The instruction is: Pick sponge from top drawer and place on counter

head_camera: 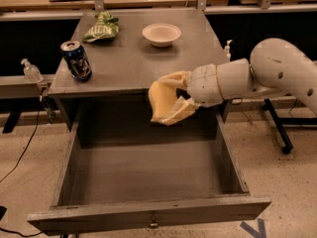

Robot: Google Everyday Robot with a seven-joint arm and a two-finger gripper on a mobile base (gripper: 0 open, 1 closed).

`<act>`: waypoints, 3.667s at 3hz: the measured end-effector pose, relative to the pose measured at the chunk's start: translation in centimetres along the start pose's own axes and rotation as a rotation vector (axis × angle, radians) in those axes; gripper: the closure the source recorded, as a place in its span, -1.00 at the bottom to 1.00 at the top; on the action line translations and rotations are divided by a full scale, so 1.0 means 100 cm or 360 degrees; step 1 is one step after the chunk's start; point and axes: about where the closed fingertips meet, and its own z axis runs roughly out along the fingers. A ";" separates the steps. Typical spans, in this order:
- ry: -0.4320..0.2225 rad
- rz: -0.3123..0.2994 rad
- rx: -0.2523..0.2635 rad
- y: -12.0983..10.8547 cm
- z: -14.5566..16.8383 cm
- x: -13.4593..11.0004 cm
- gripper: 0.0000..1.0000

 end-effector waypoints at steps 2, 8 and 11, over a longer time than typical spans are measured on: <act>0.0042 0.0159 -0.0057 -0.094 0.017 0.024 1.00; 0.0305 0.0358 -0.0089 -0.151 0.080 0.057 -1.00; 0.0304 0.0433 -0.0163 -0.145 0.087 0.026 -1.00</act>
Offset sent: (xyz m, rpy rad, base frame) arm 0.1823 0.0328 -0.0085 -0.0649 0.2030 -0.0534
